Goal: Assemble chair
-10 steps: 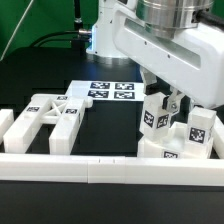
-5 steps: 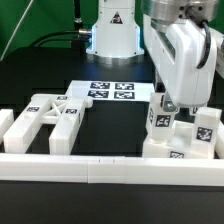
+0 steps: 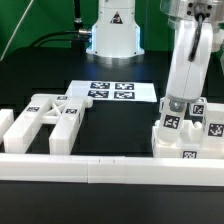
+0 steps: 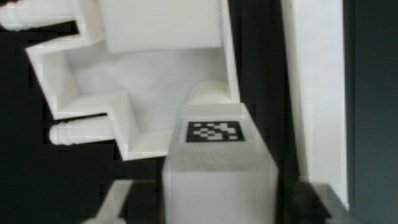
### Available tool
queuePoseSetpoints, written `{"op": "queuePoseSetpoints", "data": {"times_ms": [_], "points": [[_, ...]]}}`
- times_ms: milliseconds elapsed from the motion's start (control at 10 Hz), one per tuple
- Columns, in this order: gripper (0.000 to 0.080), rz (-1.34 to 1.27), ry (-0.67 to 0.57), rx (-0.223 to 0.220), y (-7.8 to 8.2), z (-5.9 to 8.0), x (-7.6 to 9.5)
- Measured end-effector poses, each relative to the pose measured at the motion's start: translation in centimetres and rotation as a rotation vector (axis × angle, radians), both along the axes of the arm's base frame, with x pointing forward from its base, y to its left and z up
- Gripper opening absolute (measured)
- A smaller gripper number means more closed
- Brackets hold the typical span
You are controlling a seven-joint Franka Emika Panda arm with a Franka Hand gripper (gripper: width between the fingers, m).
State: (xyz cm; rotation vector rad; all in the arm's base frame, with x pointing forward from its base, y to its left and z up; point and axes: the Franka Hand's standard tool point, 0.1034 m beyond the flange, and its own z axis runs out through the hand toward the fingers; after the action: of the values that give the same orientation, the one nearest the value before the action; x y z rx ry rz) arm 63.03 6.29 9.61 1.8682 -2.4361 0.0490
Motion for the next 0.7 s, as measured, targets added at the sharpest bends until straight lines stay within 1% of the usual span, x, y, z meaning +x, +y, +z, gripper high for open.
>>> {"op": "queuePoseSetpoints", "data": {"times_ms": [200,300,400,500,700], "points": [[0.0284,-0.007,-0.002,0.001,0.11,-0.01,0.01],[0.0453,0.046,0.002,0.003,0.12,-0.04,0.00],[0.0577,0.090,0.005,0.004,0.12,-0.02,0.01],[0.0637,0.203,0.013,0.007,0.09,-0.04,0.00],[0.0646,0.337,0.023,0.011,0.07,-0.04,0.00]]}}
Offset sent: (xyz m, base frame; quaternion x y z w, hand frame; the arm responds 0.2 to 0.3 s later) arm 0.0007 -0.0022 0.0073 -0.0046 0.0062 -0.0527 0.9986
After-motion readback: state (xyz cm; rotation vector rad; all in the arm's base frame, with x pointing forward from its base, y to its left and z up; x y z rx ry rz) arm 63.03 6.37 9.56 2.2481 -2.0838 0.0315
